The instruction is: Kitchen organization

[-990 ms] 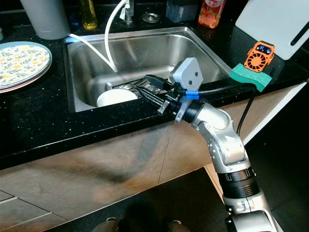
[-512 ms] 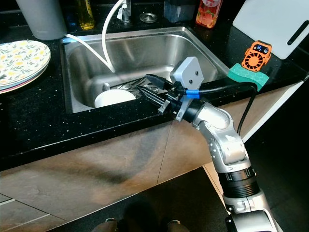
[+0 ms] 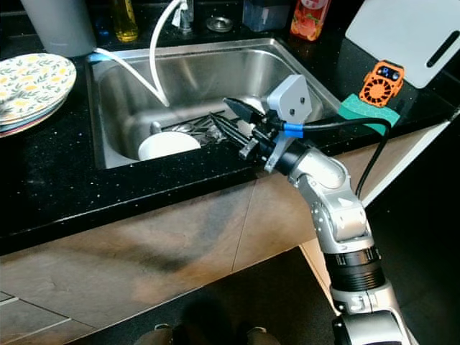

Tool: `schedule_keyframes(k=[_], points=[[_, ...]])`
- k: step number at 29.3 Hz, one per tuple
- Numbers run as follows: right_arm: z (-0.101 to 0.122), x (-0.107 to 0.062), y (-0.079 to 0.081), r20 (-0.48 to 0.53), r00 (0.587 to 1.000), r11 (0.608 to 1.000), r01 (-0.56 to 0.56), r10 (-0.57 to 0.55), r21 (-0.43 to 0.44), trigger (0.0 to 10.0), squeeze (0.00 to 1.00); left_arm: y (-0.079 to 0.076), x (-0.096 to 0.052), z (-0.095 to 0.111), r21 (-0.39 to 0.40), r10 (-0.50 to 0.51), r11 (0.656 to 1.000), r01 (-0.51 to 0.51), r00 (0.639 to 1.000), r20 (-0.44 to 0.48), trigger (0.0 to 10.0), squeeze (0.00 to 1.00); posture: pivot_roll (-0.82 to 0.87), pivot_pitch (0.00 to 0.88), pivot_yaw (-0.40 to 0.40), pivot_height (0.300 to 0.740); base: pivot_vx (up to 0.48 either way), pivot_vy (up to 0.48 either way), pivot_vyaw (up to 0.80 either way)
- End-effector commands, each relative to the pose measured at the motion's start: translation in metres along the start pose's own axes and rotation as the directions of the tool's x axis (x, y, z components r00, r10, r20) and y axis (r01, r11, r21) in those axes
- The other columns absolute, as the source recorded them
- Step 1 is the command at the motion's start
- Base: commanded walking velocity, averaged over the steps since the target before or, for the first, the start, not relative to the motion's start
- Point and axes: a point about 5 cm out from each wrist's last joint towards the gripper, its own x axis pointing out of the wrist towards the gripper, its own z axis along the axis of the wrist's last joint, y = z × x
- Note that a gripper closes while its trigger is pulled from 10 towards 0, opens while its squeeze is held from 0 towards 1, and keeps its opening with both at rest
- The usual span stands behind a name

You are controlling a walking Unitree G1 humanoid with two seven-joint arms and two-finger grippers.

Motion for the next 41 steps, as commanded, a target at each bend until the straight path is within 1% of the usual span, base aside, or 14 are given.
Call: schedule_keyframes(k=[1, 6, 9, 12, 15, 16, 17, 22, 23, 31, 32, 33, 34, 41], points=[[0.007, -0.003, -0.007, 0.033, 0.997, 0.997, 0.072, -0.072, -0.02, 10.0, 0.0, -0.041, -0.01, -0.019, 0.062, -0.248, 0.966, 0.253, 0.966, -0.071, 10.0, 0.0, 0.14, 0.14, -0.052, 0.74, 0.0, 0.0, 0.0], [0.009, -0.007, -0.017, 0.056, 0.974, 0.974, 0.223, -0.221, -0.032, 10.0, 0.0, -0.064, -0.028, -0.033, 0.141, -0.386, 0.908, 0.395, 0.918, -0.089, 10.0, 0.0, 0.14, 0.143, -0.055, 0.74, 0.0, 0.0, 0.0], [0.013, -0.014, -0.036, 0.082, 0.914, 0.912, 0.402, -0.396, -0.075, 10.0, 0.0, -0.089, -0.043, -0.046, 0.109, -0.52, 0.841, 0.531, 0.847, -0.114, 10.0, 0.0, 0.14, 0.145, -0.059, 0.74, 0.0, 0.0, 0.0], [0.018, -0.023, -0.051, 0.104, 0.844, 0.824, 0.537, -0.527, -0.179, 10.0, 0.0, -0.116, -0.07, -0.061, 0.001, -0.71, 0.693, 0.721, 0.683, -0.17, 10.0, 0.0, 0.13, 0.145, -0.061, 0.74, 0.0, 0.0, 0.0], [0.02, -0.025, -0.054, 0.113, 0.824, 0.797, 0.566, -0.555, -0.21, 10.0, 0.0, -0.123, -0.08, -0.065, -0.037, -0.754, 0.645, 0.763, 0.629, -0.188, 10.0, 0.0, 0.13, 0.145, -0.061, 0.74, 0.0, 0.0, 0.0], [0.021, -0.027, -0.057, 0.12, 0.802, 0.768, 0.595, -0.585, -0.239, 10.0, 0.0, -0.13, -0.091, -0.071, -0.081, -0.801, 0.585, 0.807, 0.56, -0.211, 10.0, 0.0, 0.13, 0.145, -0.061, 0.74, 0.0, 0.0, 0.0], [0.021, -0.027, -0.057, 0.12, 0.802, 0.768, 0.595, -0.585, -0.239, 10.0, 0.0, -0.13, -0.091, -0.071, -0.081, -0.801, 0.585, 0.807, 0.56, -0.211, 10.0, 0.0, 0.13, 0.145, -0.061, 0.74, 0.0, 0.0, 0.0], [0.02, -0.047, -0.074, 0.146, 0.647, 0.55, 0.729, -0.749, -0.407, 10.0, 0.0, -0.154, -0.15, -0.111, -0.349, -0.928, 0.321, 0.881, 0.218, -0.304, 10.0, 0.0, 0.13, 0.146, -0.059, 0.74, 0.0, 0.0, 0.0], [0.02, -0.047, -0.074, 0.146, 0.647, 0.55, 0.729, -0.749, -0.407, 10.0, 0.0, -0.154, -0.15, -0.111, -0.349, -0.928, 0.321, 0.881, 0.218, -0.304, 10.0, 0.0, 0.13, 0.146, -0.059, 0.74, 0.0, 0.0, 0.0], [0.02, -0.103, -0.109, 0.203, 0.286, 0.15, 0.849, -0.936, -0.507, 10.0, 0.0, -0.149, -0.189, -0.143, -0.542, -0.919, 0.264, 0.798, 0.038, -0.392, 10.0, 0.0, 0.11, 0.149, -0.05, 0.74, 0.0, 0.0, 0.0], [0.02, -0.103, -0.109, 0.203, 0.286, 0.15, 0.849, -0.936, -0.507, 10.0, 0.0, -0.149, -0.189, -0.143, -0.542, -0.919, 0.264, 0.798, 0.038, -0.392, 10.0, 0.0, 0.11, 0.149, -0.05, 0.74, 0.0, 0.0, 0.0], [0.014, -0.136, -0.118, 0.199, 0.134, 0.01, 0.852, -0.971, -0.524, 10.0, 0.0, -0.132, -0.203, -0.156, -0.568, -0.875, 0.311, 0.762, -0.002, -0.483, 10.0, 0.0, 0.11, 0.152, -0.049, 0.74, 0.0, 0.0, 0.0], [0.014, -0.136, -0.118, 0.199, 0.134, 0.01, 0.852, -0.971, -0.524, 10.0, 0.0, -0.132, -0.203, -0.156, -0.568, -0.875, 0.311, 0.762, -0.002, -0.483, 10.0, 0.0, 0.11, 0.152, -0.049, 0.74, 0.0, 0.0, 0.0], [-0.007, -0.197, -0.12, 0.16, -0.089, -0.166, 0.798, -0.983, -0.579, 10.0, 0.0, -0.087, -0.235, -0.183, -0.551, -0.723, 0.423, 0.719, -0.098, -0.684, 10.0, 0.0, 0.1, 0.153, -0.039, 0.74, 0.0, 0.0, 0.0]])
